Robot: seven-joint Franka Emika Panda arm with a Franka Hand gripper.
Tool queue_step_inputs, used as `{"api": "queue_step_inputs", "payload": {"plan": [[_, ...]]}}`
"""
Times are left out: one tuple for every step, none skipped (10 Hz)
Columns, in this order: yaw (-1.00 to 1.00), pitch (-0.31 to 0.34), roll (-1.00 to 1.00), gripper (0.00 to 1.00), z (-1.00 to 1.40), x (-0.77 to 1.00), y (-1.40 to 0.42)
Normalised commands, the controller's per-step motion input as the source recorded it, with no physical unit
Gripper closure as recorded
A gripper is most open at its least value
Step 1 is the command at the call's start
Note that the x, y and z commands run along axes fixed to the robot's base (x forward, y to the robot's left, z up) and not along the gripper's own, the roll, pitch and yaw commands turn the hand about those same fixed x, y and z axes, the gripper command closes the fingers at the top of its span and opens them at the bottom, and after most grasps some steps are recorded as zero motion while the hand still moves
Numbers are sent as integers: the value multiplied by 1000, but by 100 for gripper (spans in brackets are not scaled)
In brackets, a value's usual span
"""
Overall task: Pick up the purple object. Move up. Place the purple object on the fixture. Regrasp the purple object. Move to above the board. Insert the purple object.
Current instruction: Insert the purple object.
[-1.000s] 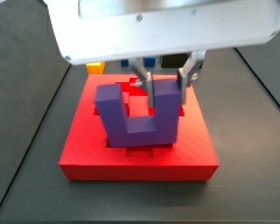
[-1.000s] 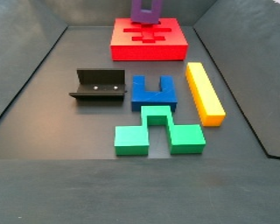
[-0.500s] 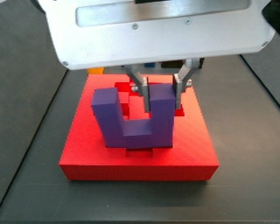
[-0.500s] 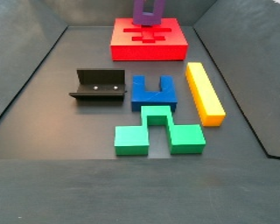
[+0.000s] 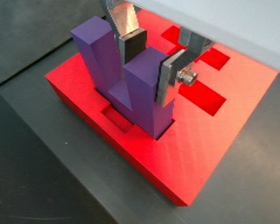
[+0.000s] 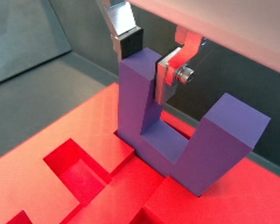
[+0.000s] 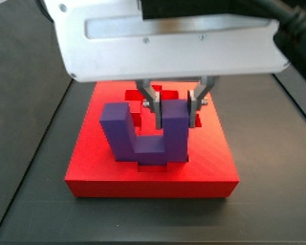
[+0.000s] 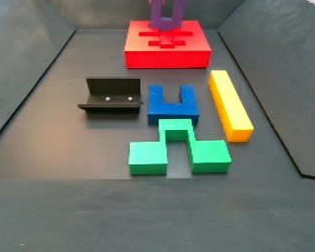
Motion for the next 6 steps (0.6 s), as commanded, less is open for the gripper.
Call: {"api": "queue_step_inputs", "payload": {"plan": [[0,51,130,100,-414,240,0],[89,31,51,100,-389,274,17],[211,80,0,100,-363,377,117],[237,56,0,100,-426,286,86],[151,49,50,100,-337,209,0],[123,49,54,100,-469,191,0]]}}
